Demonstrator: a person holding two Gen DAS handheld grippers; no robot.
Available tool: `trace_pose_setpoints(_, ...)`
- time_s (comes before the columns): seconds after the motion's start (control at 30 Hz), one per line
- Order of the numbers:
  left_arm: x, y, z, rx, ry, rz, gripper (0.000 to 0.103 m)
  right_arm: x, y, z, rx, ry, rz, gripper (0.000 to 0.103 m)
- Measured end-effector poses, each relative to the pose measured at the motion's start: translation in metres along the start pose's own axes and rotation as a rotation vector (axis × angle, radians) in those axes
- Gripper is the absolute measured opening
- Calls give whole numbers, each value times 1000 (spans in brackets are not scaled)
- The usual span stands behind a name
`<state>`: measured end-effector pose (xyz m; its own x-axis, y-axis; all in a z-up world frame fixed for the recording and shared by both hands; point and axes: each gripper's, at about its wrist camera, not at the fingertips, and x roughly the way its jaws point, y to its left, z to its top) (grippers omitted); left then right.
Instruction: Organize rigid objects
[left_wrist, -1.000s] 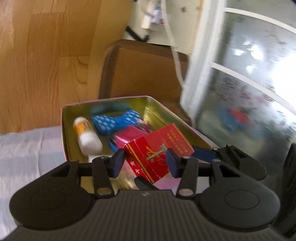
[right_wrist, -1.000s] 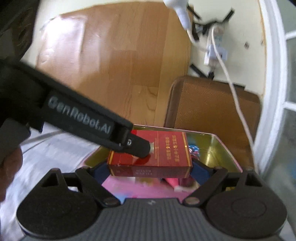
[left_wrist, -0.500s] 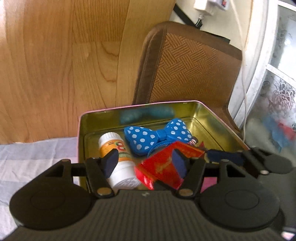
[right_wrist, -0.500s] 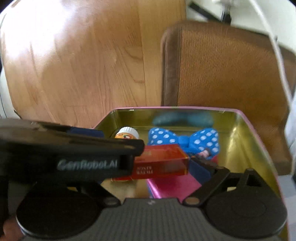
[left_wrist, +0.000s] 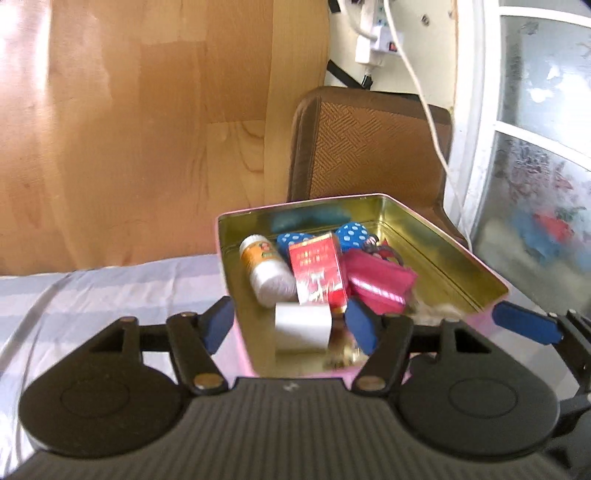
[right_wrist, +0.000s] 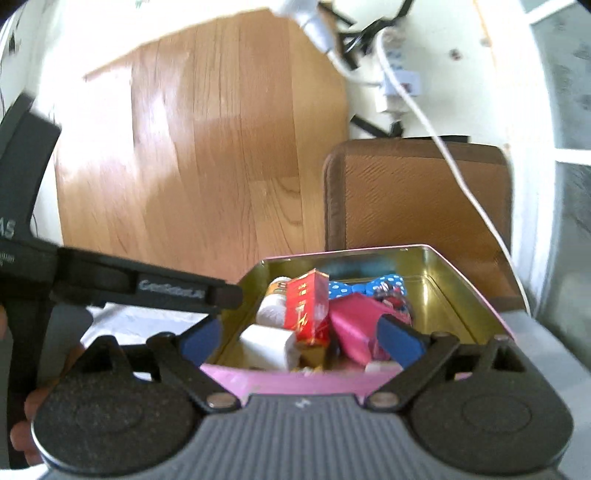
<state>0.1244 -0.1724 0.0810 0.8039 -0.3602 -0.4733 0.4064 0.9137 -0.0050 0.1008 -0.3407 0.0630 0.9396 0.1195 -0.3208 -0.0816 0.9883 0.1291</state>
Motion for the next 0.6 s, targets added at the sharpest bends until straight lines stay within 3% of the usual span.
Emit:
trace_pose_setpoints(0.23,-46,8,-43,-5,-10,23,79,-54,2,-34,123,-9,-13,95)
trace_pose_setpoints(0.4,-65,11,-67,-27,-9,55,91,-80,12,-55,137,12,-9,95)
trace_pose_setpoints(0.6,-84,16,-82,-36,-30,73,97,-100,26,-59,144,-4,-2,95)
